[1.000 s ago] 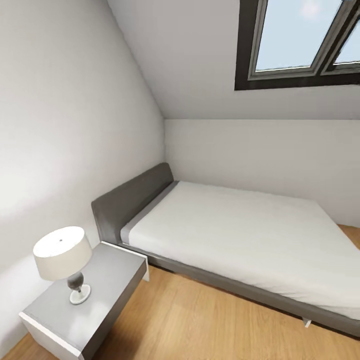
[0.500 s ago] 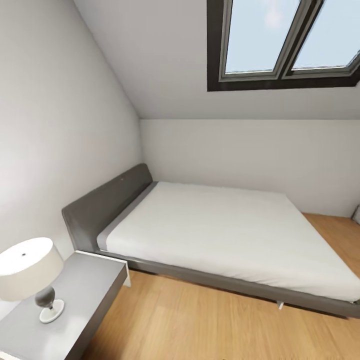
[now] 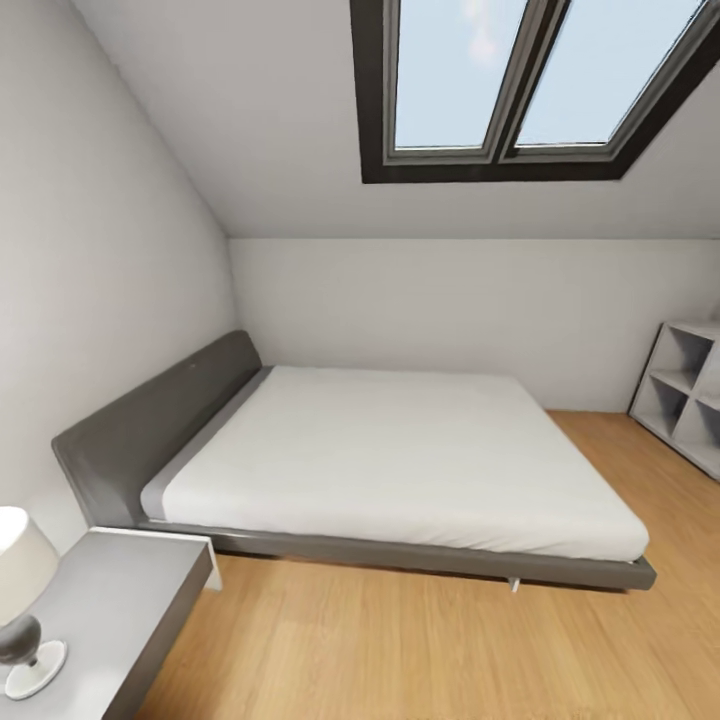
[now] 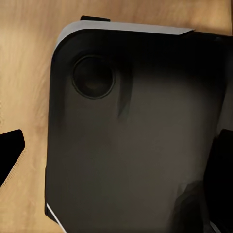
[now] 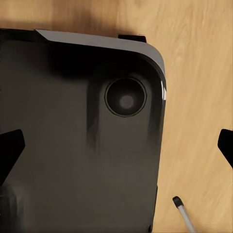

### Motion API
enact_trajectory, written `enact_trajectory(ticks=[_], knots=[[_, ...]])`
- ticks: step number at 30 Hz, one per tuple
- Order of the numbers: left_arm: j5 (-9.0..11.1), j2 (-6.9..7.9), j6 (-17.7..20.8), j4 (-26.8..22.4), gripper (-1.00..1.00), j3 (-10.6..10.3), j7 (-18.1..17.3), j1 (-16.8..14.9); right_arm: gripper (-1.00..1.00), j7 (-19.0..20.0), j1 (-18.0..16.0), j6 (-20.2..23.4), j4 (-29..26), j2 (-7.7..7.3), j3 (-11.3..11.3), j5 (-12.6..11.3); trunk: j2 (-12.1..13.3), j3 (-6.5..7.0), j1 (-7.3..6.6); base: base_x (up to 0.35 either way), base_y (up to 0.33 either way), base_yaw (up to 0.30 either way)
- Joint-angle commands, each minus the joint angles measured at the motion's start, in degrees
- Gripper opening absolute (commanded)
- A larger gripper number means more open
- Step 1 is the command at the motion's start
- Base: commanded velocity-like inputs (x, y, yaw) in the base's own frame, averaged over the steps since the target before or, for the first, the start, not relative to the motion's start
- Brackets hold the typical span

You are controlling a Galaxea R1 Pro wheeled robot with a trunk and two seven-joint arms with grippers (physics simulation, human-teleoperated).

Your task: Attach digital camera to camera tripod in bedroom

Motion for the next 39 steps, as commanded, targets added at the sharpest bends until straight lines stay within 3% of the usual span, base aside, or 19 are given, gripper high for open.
enact_trajectory(ticks=[1,11,20,39], knots=[[0.6,-0.02,-0.1,-0.1,1.0,0.2,0.0,0.0,1.0,0.0,0.0,-0.2,0.1,0.03,0.0,0.3,0.0,-0.05,0.0,0.0,0.0,-0.293],[1.4,-0.11,-0.2,-0.1,1.0,0.2,0.2,0.0,1.0,0.4,-0.1,0.2,0.1,0.14,0.1,0.3,0.0,-0.05,0.0,0.0,0.0,-0.186],[2.7,-0.13,-0.2,-0.1,1.0,0.2,0.2,0.0,1.0,0.3,-0.1,0.1,0.1,-0.22,0.2,0.4,0.0,-0.05,0.0,0.0,0.0,-0.02],[2.8,-0.13,-0.2,-0.1,1.0,0.1,0.2,0.0,1.0,-0.1,0.0,-0.1,0.1,-0.46,0.2,0.3,0.0,-0.05,0.0,0.032,0.01,-0.001]])
